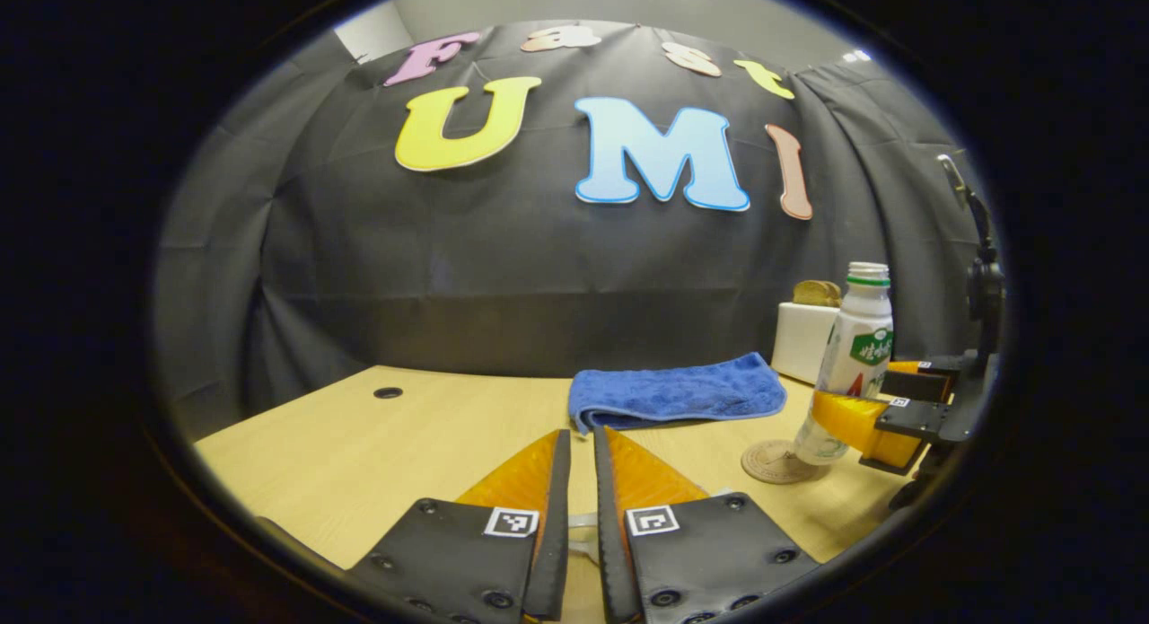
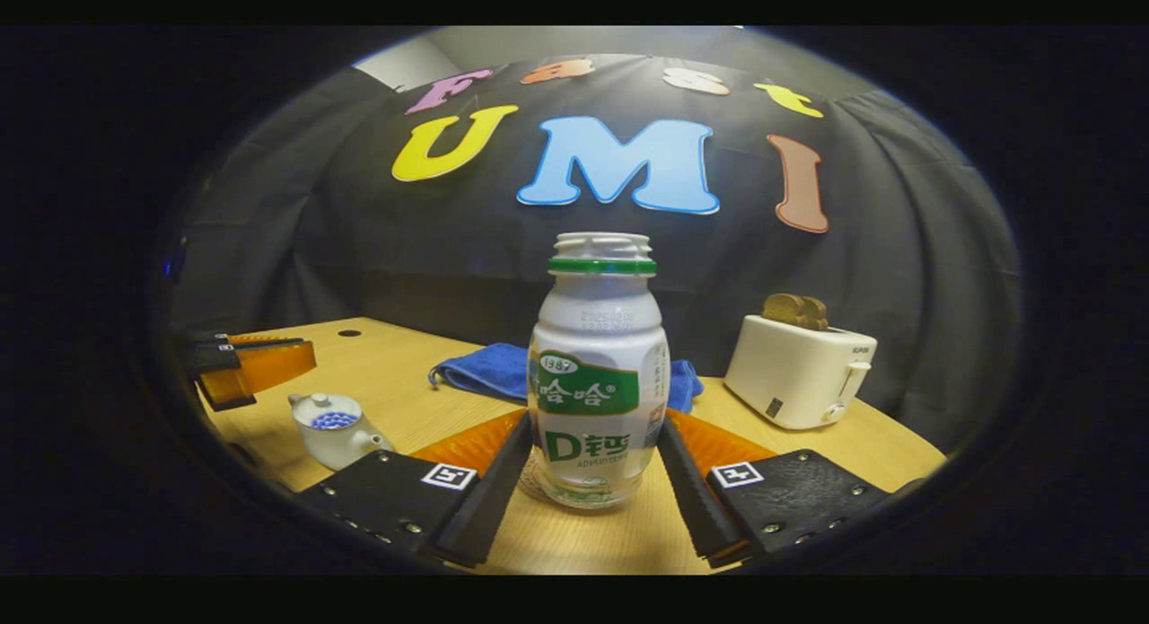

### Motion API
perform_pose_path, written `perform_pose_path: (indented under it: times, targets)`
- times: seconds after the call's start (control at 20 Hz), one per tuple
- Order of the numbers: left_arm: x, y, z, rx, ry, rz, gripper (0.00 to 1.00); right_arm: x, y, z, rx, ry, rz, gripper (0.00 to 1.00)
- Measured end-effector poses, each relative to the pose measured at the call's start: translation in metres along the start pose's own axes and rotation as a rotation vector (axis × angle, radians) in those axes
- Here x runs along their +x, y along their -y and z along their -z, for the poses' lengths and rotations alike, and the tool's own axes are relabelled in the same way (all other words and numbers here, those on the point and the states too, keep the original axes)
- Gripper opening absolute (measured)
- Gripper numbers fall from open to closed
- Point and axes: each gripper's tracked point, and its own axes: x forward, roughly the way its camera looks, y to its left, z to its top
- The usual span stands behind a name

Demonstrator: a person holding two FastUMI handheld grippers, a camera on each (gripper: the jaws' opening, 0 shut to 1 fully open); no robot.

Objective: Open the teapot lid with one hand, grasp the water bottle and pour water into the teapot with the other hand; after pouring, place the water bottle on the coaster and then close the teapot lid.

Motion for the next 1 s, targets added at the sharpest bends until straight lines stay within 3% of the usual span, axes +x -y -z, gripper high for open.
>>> perform_pose_path:
  times: [0.75, 0.8, 0.85, 1.0]
  targets:
    - [-0.002, -0.015, 0.001, -0.023, 0.0, -0.036, 0.26, 0.042, -0.005, 0.012, 0.047, -0.054, -0.021, 0.8]
    - [-0.003, -0.015, 0.0, -0.024, 0.001, -0.035, 0.25, 0.043, -0.004, 0.013, 0.052, -0.06, -0.021, 0.8]
    - [-0.003, -0.015, 0.0, -0.024, 0.0, -0.036, 0.16, 0.045, -0.003, 0.015, 0.058, -0.065, -0.021, 0.8]
    - [-0.003, -0.015, 0.002, -0.023, -0.002, -0.037, 0.2, 0.047, -0.002, 0.015, 0.071, -0.068, -0.022, 0.8]
